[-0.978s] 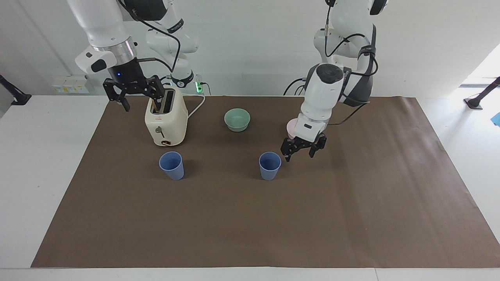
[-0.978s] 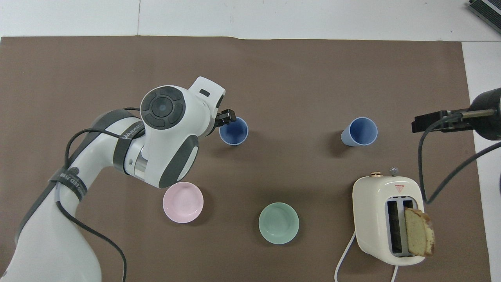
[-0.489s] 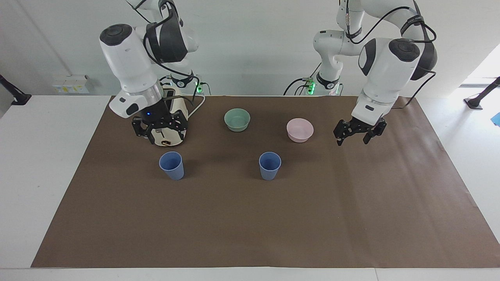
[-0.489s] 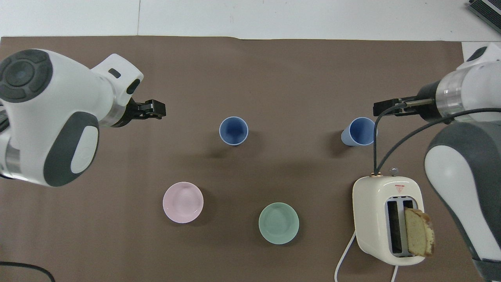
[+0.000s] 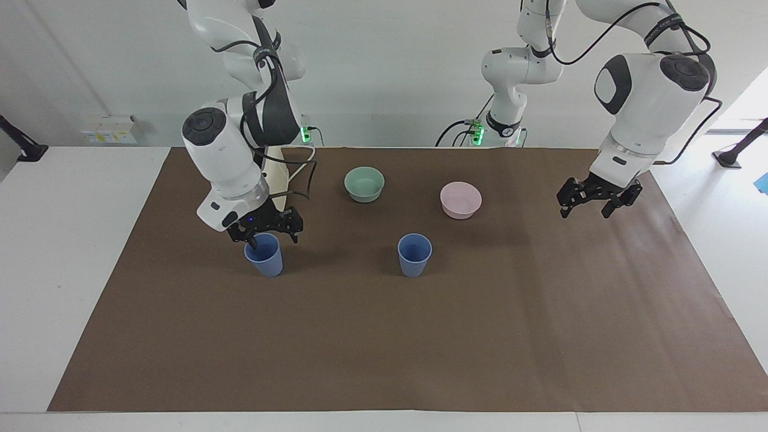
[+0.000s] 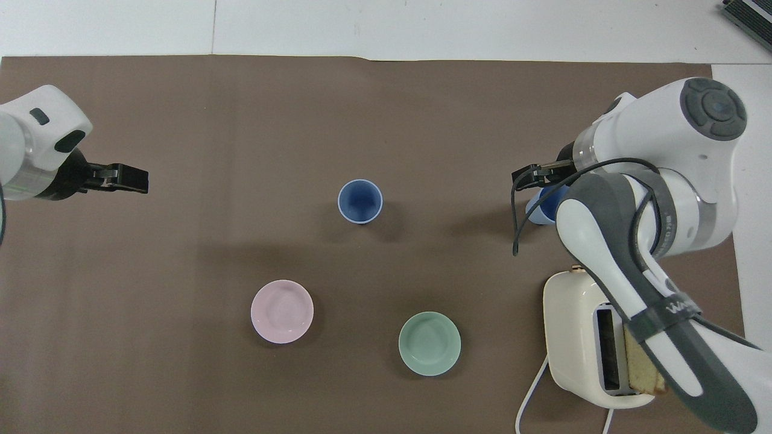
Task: Stack blue cups with both arms
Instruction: 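Retract the left gripper while the right gripper reaches the other blue cup, then close the right gripper around the second blue cup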
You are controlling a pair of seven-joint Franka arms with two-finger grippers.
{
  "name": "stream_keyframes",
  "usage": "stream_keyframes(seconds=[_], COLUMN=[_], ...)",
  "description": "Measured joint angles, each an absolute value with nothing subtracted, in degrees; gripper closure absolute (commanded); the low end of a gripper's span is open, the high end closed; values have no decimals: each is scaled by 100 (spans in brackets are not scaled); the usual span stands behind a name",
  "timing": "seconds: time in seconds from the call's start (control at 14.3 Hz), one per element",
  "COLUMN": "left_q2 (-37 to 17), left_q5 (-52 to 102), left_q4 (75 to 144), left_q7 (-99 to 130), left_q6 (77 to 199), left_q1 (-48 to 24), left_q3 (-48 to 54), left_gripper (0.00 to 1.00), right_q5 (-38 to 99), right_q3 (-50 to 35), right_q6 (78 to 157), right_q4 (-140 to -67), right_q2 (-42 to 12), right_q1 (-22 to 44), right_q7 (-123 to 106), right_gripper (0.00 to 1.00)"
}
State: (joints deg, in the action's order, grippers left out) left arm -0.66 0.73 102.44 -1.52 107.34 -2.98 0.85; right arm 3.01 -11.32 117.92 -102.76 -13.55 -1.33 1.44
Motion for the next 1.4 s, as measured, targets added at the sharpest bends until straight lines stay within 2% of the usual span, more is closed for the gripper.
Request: stream_keyframes(seconds=[0.28, 0.49, 0.84, 0.98, 1.05, 1.19, 1.4], left_q2=[296, 344, 438, 443, 442, 442, 443], left_q5=[73, 73, 128, 137, 149, 190, 203], left_q4=[9548, 9042, 8979, 8998, 9001, 9003, 9038], left_q7=[-247, -247, -246, -238, -224, -196, -195], left_q6=[9695, 8991, 8793, 8795, 8796, 8796, 8784], left_q1=[-280, -280, -280, -280, -280, -280, -280], left_q3=[158, 218, 200, 197, 197, 197, 198], left_gripper=[0, 0, 0, 0, 0, 0, 0], right_q5=[295, 289, 253, 213, 192, 185, 182], right_q3=[-1137, -1105, -1092, -1092, -1092, -1091, -1083], right_q6=[11834, 11834, 11834, 11834, 11835, 11835, 11836], right_q4=[-10554, -10668, -10824, -10877, -10897, -10925, -10943], right_q2=[-1364, -1367, -1367, -1373, -1377, -1384, -1420], right_q1=[39, 6, -39, -39, -39, -40, -66], right_q7=[145, 145, 144, 144, 144, 144, 144], right_gripper=[0, 0, 0, 48, 68, 99, 100])
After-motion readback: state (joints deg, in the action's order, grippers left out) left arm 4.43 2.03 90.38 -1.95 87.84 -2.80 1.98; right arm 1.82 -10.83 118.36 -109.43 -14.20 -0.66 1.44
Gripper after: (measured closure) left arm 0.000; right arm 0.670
